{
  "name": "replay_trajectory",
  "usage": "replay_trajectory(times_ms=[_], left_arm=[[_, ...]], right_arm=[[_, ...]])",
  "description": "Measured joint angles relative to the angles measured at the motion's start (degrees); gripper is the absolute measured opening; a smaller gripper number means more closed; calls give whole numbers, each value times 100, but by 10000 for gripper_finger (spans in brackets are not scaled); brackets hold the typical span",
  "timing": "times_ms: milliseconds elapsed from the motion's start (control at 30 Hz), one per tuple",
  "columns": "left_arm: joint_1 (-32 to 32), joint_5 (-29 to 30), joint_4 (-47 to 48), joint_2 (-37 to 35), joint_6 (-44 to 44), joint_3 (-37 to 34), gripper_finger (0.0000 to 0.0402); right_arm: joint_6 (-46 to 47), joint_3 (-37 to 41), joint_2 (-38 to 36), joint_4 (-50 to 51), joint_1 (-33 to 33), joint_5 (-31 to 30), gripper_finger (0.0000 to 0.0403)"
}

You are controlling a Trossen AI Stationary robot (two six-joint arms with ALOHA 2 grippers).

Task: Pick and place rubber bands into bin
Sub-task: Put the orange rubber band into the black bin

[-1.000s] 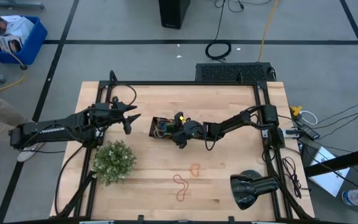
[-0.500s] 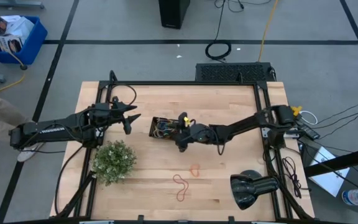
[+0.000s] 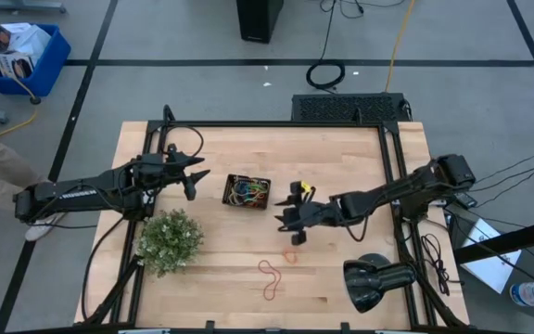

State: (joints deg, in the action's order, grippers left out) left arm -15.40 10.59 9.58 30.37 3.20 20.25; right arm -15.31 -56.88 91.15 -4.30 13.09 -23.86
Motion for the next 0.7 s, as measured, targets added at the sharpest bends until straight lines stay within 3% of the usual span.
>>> replay_trajectory(times_ms=[467,700], left_arm=[[-2,0,-31,2,30,0,216],[-2,0,-33,2,30,0,216]], right_arm=[[1571,-377,60,1544,366,503,166],[1483,-531,239,1623,393,755,174]])
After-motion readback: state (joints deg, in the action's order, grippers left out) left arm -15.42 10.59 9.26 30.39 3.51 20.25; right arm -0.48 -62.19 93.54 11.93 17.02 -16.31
